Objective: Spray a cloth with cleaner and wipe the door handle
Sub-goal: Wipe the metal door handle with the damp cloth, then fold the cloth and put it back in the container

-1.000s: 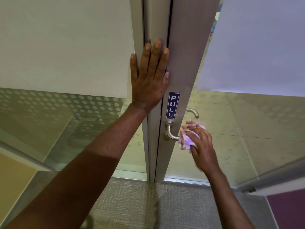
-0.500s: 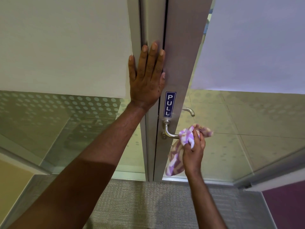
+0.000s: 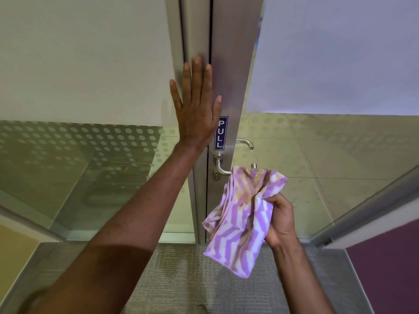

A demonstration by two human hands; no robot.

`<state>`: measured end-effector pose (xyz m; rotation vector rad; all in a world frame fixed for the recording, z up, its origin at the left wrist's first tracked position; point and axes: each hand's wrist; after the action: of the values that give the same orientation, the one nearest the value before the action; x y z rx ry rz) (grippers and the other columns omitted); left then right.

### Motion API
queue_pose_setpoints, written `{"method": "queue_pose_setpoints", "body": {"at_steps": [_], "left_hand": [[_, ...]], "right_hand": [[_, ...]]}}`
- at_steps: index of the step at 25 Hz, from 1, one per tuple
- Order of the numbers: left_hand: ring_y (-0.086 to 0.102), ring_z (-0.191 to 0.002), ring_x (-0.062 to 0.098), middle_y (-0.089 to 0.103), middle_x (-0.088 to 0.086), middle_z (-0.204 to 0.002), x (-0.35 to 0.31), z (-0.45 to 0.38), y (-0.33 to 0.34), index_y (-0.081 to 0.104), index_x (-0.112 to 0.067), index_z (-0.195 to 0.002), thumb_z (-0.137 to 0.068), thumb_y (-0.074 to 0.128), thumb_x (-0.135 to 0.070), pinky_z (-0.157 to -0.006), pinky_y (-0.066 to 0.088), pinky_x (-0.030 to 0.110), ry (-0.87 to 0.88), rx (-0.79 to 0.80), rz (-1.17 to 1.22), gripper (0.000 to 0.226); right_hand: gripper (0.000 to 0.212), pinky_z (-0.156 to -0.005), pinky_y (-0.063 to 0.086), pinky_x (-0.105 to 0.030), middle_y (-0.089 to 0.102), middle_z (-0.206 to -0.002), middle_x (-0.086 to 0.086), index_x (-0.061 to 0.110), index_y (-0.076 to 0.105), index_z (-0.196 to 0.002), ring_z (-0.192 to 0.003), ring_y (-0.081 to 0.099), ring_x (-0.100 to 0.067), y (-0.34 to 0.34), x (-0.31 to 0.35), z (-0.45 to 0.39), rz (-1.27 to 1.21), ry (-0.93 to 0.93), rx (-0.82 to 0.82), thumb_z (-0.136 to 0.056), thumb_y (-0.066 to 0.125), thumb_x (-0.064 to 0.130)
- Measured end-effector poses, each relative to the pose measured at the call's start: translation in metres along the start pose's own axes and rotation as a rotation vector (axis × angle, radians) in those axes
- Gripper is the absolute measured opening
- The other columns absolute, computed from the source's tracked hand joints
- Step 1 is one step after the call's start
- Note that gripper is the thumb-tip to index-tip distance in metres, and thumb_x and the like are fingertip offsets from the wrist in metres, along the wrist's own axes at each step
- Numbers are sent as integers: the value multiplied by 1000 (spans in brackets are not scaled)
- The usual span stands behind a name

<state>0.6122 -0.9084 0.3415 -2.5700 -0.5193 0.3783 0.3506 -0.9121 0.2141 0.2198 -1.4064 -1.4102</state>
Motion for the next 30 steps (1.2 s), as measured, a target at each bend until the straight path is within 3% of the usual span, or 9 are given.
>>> {"method": "queue_pose_setpoints", "body": {"at_steps": [5, 9, 14, 16, 19, 22, 25, 27, 30], "left_hand": [[28, -158, 28, 35, 10, -168, -51, 56, -38, 44, -10, -157, -108, 44, -36, -132, 16, 41, -165, 102, 413, 55], [40, -147, 10, 44, -7, -158, -89, 108, -65, 44, -27, -156, -106, 49, -54, -121, 35, 33, -652, 491, 871, 57], [41, -149, 13, 41, -10, -164, -120, 163, -98, 30, -35, -161, -72, 64, -87, -120, 31, 41, -1078, 813, 1243, 109], [54, -143, 22, 55, 1, -156, -122, 191, -107, 39, -25, -159, -68, 78, -76, -123, 38, 50, -1222, 867, 1388, 111], [68, -127, 26, 69, 9, -139, -128, 221, -122, 62, -18, -144, -78, 85, -52, -104, 58, 39, -1210, 957, 1443, 77], [74, -115, 27, 76, 9, -125, -142, 236, -130, 72, -19, -130, -84, 81, -41, -91, 62, 37, -1188, 794, 1369, 52], [72, -119, 31, 78, 8, -121, -149, 239, -133, 78, -25, -119, -83, 84, -51, -106, 55, 53, -1191, 610, 1292, 45], [72, -117, 37, 79, 11, -115, -152, 239, -138, 80, -21, -113, -78, 86, -58, -105, 54, 63, -1179, 561, 1220, 51], [75, -99, 40, 79, 18, -105, -152, 241, -146, 78, -8, -97, -64, 93, -67, -89, 59, 59, -1299, 489, 1190, 69]], "right_hand": [[50, -120, 36, -55, 66, -138, -15, 10, 61, -141, -133, 59, -35, 3, 16, 18, -79, 88, 113, -94, 55, 28], [58, -124, 29, -56, 57, -147, -11, 12, 51, -150, -144, 47, -32, 0, 34, 36, -82, 165, 116, -97, 57, 35], [68, -121, 31, -58, 61, -141, -13, 9, 48, -151, -137, 53, -36, -15, 52, 56, -4, 171, 90, -91, 63, 37], [65, -123, 31, -55, 59, -143, -14, 8, 51, -149, -137, 52, -37, -19, 56, 63, 10, 254, 109, -92, 61, 38], [57, -119, 37, -54, 64, -132, -21, 5, 59, -140, -125, 59, -37, -24, 57, 72, 33, 384, 133, -90, 64, 34], [54, -121, 35, -56, 62, -136, -24, 3, 61, -139, -126, 60, -38, -35, 51, 79, 109, 394, 95, -99, 54, 39], [63, -114, 44, -52, 64, -140, -18, 13, 59, -144, -130, 62, -34, -45, 46, 93, 289, 195, 14, -102, 44, 58], [62, -92, 59, -40, 73, -129, -9, 21, 63, -138, -114, 72, -24, -48, 41, 106, 549, 133, 82, -94, 58, 64], [34, -65, 60, -30, 79, -113, -13, 20, 74, -119, -89, 77, -21, -59, 35, 113, 765, 18, 49, -90, 76, 39]]}}
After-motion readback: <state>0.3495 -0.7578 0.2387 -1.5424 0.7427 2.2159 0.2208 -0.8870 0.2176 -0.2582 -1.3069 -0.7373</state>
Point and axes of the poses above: each hand's wrist, its own z-axis away from the middle knuckle, its own y-axis out of the palm, x = y × z
